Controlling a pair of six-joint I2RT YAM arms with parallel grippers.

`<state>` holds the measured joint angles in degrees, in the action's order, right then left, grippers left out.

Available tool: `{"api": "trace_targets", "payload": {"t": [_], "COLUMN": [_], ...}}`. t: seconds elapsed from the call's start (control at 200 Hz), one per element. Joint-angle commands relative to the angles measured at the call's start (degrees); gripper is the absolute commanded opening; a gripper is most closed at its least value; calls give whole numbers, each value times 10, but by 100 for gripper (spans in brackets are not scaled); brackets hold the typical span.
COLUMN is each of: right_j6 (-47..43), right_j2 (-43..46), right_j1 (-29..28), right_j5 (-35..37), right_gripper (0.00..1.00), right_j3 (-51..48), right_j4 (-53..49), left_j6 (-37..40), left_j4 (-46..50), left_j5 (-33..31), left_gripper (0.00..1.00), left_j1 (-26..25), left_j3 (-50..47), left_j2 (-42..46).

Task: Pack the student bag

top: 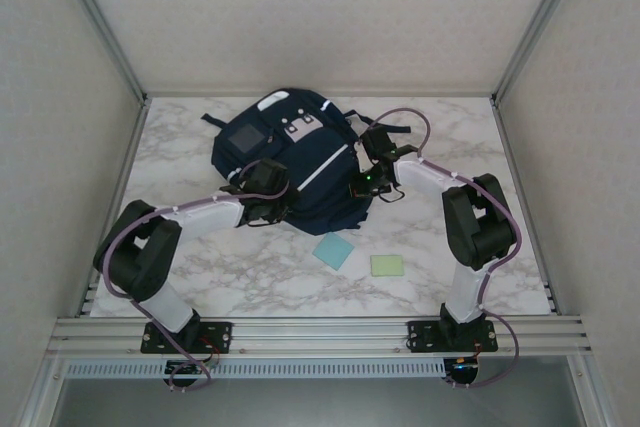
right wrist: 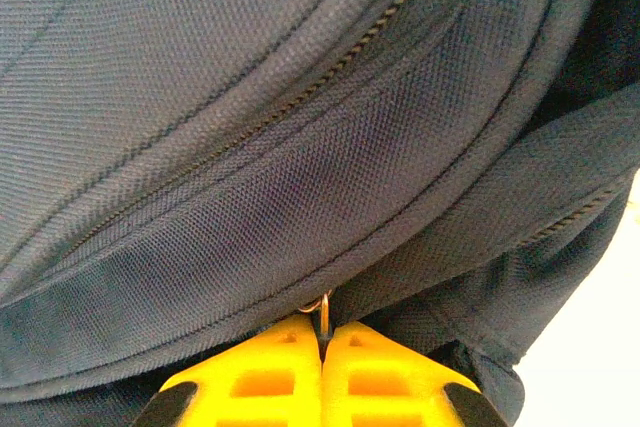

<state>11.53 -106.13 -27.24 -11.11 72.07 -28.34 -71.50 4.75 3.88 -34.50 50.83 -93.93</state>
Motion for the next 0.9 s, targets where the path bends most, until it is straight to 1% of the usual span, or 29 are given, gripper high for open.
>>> {"api": "trace_targets", "payload": {"t": [0.0,0.15,0.215,0.315,0.435,0.541,0.601,0.666,0.791,0.851,0.856,0.866,0.891], "right_j6": [-25,-82,-95,-111,-116,-110,-105,-98,-72,-57,-55,-54,-49], "right_j2": [28,41,44,51,51,36,21,5,-35,-53,-55,-56,-61], "right_j1": [0,0,-4,-16,-29,-48,-69,-100,-146,-153,-164,-167,-173], "right_j5": [7,90,110,118,105,78,48,34,4,-2,-3,-4,-6], "right_gripper": [0,0,0,0,0,0,0,0,0,0,0,0,0], "right_j3": [-4,18,27,36,42,54,68,85,127,145,148,150,155], "right_j4": [-49,-124,-146,-164,-168,-163,-160,-151,-127,-114,-112,-111,-105], "left_j6": [15,44,60,97,158,202,209,200,198,197,197,198,199], "left_j4": [2,14,40,72,112,133,134,130,136,146,148,152,163], "left_j5": [-51,-42,-41,-43,-43,-38,-17,18,51,66,66,68,68], "left_gripper": [0,0,0,0,0,0,0,0,0,0,0,0,5], "left_j1": [16,61,89,133,193,253,288,317,319,316,316,315,315], "left_j3": [13,-13,-21,-25,-7,18,36,56,95,104,105,106,108], "left_j2": [-20,5,24,53,74,81,76,67,65,73,74,76,81]}}
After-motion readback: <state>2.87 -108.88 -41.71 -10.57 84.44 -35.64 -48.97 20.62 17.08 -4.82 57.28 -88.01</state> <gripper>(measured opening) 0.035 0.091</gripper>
